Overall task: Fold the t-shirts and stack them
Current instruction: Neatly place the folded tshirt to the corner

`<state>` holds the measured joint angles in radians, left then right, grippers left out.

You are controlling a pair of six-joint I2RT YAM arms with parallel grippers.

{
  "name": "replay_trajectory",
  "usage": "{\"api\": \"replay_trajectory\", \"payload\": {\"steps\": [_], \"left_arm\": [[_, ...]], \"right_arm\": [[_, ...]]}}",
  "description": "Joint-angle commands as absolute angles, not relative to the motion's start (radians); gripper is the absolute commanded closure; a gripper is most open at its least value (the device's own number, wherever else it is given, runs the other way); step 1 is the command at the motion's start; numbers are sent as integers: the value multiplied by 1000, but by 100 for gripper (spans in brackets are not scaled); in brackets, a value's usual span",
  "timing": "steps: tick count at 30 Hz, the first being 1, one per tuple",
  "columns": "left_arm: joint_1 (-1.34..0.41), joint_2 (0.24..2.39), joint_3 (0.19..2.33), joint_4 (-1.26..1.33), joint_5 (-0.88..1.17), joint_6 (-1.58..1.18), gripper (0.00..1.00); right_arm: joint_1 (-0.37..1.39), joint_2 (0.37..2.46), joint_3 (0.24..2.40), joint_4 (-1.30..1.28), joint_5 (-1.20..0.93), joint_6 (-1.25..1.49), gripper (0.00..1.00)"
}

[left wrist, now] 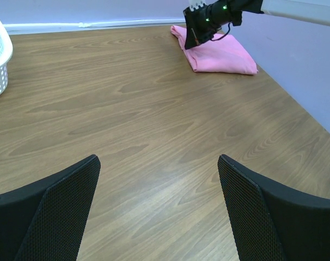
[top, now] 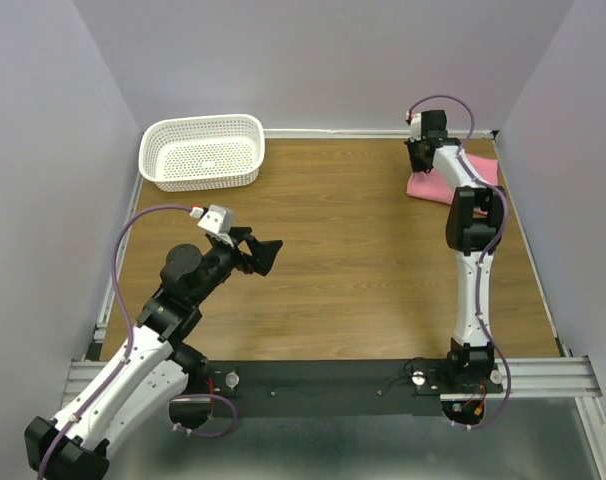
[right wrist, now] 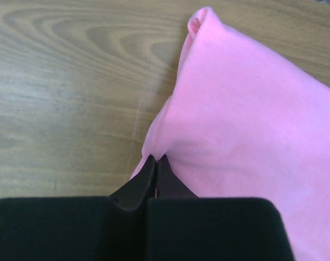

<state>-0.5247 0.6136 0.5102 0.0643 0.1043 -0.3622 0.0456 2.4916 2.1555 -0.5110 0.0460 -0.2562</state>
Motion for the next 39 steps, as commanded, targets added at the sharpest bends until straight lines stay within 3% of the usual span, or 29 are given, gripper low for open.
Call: {"api": "replay_trajectory", "payload": {"steps": [1,6,7,8,21,26,39], "left_arm": [[-522,615,529,57,98,-348,3],[-522,638,531,71,118,-348,4],[-522,643,532,74,121,-347,4],[-520,650,534,75,127,-347,4],[-522,617,523,72,130,-353,4],[-520,626,523,84,141,-354,4],[-522,606,520,81,138,-354,4]], "right_arm": [[46,2523,2198,-505,63,-242,99],[48,2461,2068,-503,-44,-264,97],[46,2448,2051,-505,-66,-267,94],[46,2425,2034,-503,-105,-264,85],[49,2258,1841,-515,-388,-291,52],[48,2165,1743,-522,-413,-322,51],[49,2158,1703,-543,-384,-310,53]]}}
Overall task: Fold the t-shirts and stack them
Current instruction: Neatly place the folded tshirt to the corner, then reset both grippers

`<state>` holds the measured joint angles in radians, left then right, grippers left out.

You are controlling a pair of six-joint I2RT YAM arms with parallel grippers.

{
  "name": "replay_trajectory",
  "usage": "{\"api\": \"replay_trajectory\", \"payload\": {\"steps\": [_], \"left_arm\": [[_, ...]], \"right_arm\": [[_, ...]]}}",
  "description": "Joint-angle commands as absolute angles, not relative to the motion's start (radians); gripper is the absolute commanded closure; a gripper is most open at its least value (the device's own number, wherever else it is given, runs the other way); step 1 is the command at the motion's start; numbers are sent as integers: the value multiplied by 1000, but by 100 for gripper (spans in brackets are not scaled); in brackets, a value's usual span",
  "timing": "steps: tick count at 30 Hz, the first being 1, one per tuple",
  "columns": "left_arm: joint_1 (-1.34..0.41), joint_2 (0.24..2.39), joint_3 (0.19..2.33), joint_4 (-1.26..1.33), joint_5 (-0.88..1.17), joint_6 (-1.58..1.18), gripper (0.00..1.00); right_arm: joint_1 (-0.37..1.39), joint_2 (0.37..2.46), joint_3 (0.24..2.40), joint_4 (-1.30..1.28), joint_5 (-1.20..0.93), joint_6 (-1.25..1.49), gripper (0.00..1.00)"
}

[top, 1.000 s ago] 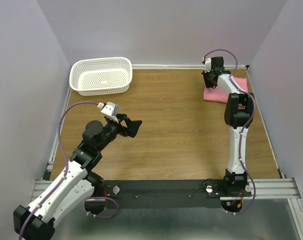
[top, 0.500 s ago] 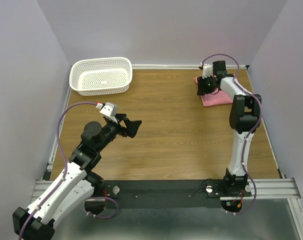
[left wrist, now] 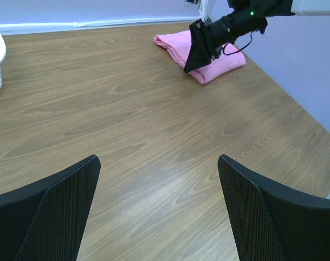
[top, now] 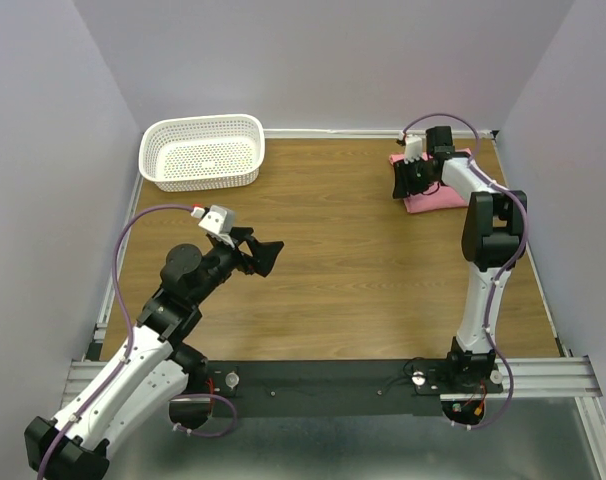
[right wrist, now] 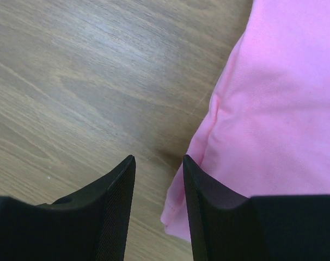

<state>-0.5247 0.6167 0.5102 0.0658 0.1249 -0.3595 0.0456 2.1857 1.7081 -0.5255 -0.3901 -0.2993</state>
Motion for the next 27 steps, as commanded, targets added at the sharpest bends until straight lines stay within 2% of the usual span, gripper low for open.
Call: {"api": "replay_trajectory", "payload": {"steps": [1,4,6,9,12,13,15,17,19,20,21,23,25,27], "left_arm": [[-522,609,522,81,140,-356,4],[-522,607,520,81,143,-356,4],[-522,601,522,81,138,-356,4],[-522,601,538,89,124,-348,3],[-522,623,581,91,68,-351,2],[-522,632,597,91,49,-359,2],[-511,661,642,68,-50,-390,2],[-474,678,660,64,-78,-417,2],[-349,704,673,77,-16,-437,2],[-294,715,673,80,92,-475,2],[-156,739,670,86,156,-486,2],[-44,787,667,104,292,-495,2],[28,821,689,69,278,-411,2],[29,853,725,-30,128,-329,2]], "right_arm": [[49,2161,1703,-545,-380,-310,53],[48,2164,1697,-551,-406,-307,54],[49,2145,1674,-577,-500,-336,55],[55,2030,1623,-586,-563,-360,54],[52,1846,1527,-580,-497,-373,46],[54,1788,1499,-563,-473,-374,40],[40,1626,1384,-520,-398,-345,1],[-29,1527,1262,-413,-365,-248,0],[-125,1402,1194,-329,-437,-160,0],[-241,1369,1145,-315,-539,-102,0],[-296,1349,1125,-308,-578,-78,0],[-392,1292,1074,-298,-568,-35,0],[-422,1247,1027,-292,-497,-38,0],[-425,1171,983,-278,-354,-51,0]]}}
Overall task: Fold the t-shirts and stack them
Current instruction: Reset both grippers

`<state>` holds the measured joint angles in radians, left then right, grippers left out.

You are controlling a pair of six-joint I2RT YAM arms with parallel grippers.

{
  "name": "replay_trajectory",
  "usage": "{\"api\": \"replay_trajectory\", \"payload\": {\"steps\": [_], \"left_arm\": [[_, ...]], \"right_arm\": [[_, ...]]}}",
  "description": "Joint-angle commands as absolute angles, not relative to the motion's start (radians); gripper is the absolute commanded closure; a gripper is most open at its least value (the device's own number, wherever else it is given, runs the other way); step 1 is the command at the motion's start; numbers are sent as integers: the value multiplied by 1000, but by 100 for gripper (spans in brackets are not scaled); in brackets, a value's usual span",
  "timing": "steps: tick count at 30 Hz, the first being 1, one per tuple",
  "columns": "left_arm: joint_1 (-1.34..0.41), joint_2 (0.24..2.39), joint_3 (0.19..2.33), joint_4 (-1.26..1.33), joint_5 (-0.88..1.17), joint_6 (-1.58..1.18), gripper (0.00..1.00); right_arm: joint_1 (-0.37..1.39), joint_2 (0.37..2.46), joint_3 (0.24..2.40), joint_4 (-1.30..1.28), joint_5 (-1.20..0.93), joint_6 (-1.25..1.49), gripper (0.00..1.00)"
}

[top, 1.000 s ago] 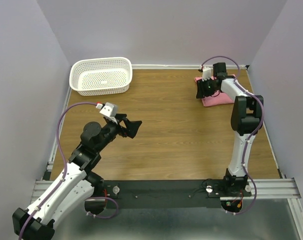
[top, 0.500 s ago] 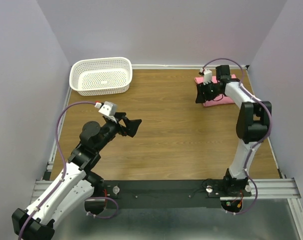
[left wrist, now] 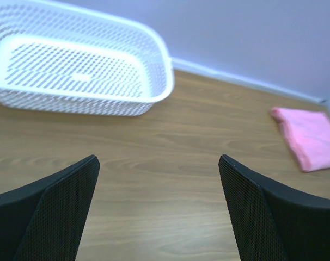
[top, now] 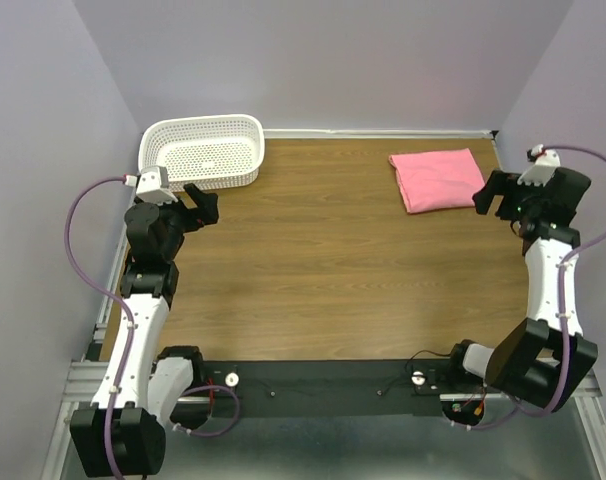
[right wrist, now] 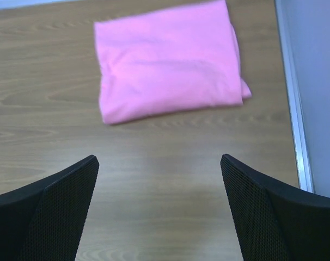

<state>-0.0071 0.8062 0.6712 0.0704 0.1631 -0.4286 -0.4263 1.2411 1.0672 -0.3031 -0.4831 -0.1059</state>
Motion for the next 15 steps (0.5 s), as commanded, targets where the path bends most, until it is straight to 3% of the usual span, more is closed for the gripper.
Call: {"api": "replay_trajectory", "payload": {"steps": [1,3,6,15], "left_arm": [[29,851,729,-69,91,-268,2],[29,812,704,-83,14,-218,2],[29,720,666,-72,8,-169,2],[29,647,641,-38,81,-158,2]], "right_arm": [[-426,1142,935,-246,-292,-40,0],[-426,1068,875,-207,-110,-5,0],[-426,1003,832,-186,-6,49,0],[-425,976,770,-173,-6,52,0]]}}
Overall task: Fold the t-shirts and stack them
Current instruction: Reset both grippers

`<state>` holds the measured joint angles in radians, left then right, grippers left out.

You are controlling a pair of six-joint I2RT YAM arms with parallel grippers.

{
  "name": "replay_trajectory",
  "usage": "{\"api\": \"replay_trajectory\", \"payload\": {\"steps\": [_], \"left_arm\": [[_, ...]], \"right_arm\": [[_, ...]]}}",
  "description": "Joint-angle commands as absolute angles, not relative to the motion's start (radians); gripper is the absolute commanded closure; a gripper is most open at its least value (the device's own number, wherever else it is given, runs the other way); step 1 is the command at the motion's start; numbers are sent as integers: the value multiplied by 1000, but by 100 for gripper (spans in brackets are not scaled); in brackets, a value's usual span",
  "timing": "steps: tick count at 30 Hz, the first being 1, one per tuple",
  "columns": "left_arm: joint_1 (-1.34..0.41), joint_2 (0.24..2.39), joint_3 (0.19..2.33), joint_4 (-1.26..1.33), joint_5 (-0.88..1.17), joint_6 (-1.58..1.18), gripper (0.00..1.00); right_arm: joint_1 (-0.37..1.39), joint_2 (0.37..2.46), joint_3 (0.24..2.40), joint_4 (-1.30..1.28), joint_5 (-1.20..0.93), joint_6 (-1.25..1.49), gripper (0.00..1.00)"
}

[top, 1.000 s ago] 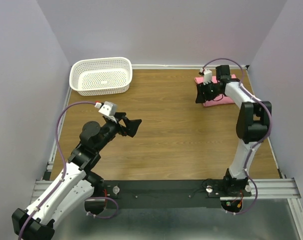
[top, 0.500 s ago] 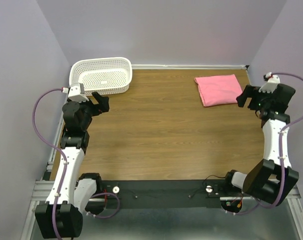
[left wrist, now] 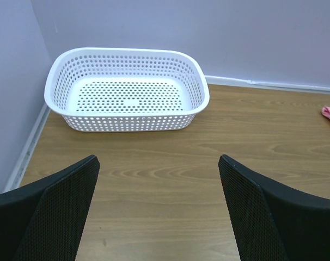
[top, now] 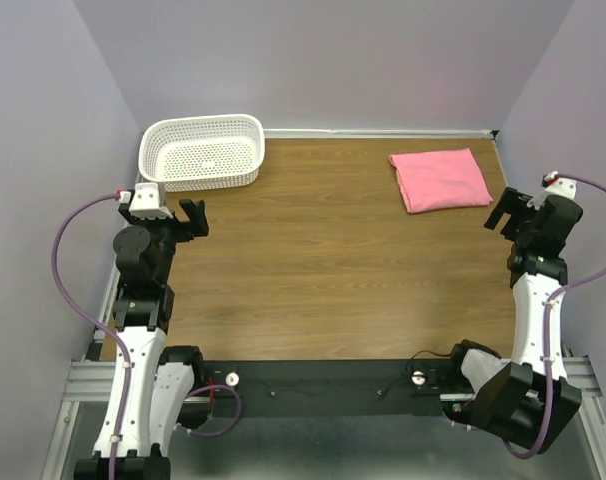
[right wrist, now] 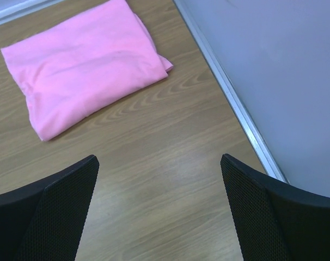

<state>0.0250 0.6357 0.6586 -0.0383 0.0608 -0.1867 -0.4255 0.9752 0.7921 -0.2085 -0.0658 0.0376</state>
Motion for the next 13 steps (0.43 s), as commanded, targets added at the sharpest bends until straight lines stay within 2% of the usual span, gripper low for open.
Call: {"api": "replay_trajectory", "payload": {"steps": [1,13], "left_arm": [[29,649,641,-37,86,-158,2],[29,655,635,-29,121,-161,2]], "right_arm": [[-426,974,769,-173,-6,46,0],[-425,951,750,-156,-6,20,0]]}}
